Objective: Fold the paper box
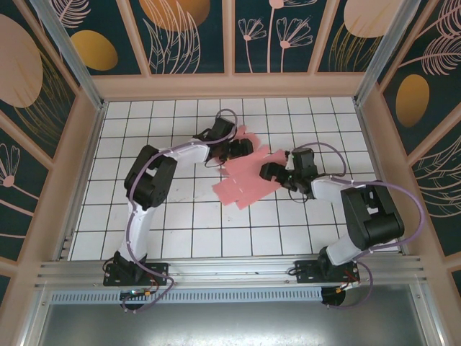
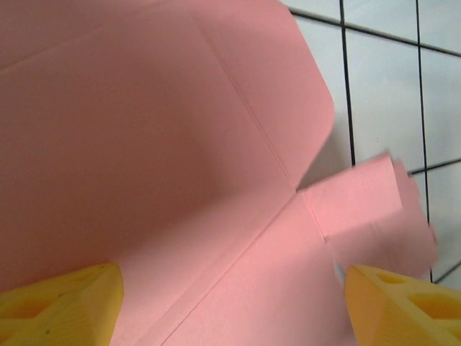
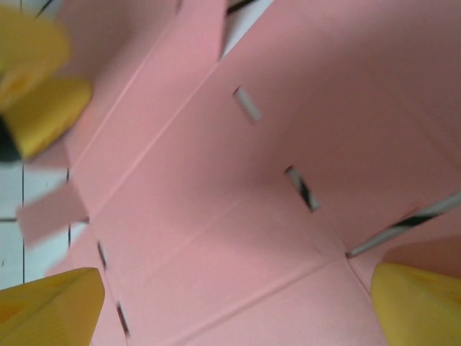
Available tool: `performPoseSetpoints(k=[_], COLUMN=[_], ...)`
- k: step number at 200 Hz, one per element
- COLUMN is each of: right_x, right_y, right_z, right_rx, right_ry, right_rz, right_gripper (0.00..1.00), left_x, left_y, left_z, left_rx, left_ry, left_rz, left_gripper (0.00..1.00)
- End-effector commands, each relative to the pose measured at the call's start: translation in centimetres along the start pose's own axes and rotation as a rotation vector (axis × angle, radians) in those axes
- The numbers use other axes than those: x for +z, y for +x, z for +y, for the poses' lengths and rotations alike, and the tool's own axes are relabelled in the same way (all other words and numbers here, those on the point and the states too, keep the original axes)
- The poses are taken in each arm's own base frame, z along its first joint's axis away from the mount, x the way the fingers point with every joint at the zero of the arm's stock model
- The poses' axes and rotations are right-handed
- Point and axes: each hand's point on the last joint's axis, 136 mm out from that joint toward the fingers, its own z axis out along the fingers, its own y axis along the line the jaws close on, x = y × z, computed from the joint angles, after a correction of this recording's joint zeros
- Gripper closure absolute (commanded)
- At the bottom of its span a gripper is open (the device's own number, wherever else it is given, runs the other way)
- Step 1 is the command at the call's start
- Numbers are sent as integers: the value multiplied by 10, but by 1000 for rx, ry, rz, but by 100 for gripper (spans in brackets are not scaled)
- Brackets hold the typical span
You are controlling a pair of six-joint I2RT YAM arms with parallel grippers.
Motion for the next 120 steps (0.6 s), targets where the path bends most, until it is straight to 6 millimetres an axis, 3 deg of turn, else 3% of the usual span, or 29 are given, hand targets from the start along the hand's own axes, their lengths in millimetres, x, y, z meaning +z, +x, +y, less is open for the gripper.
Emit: performPoseSetpoints(k=[1,39,76,86,102,120], right_x=[7,25,55,62,70,74], right_y=[-11,-46,-74,-81,-93,-105], right_z=[-23,-35,-29,-24,-14,-2], right_rx=[22,11,-5,-8,-21,-48], right_ry=[63,78,42,24,-9,-26], right_rz=[9,0,23,28,37,36], right_gripper=[4,3,3,3,3,3], left_x=[-24,-48,-64,-62,-61,-63], left_y=[9,37,71,90,108,113], left_z=[-11,4,16,24,15,-4], left_rx=[-49,-139,-183,-196,-186,-154], left_ry=[62,87,83,69,84,121], left_rz=[-21,-34,-20,8,31,20], left_gripper=[18,14,14,14,14,14])
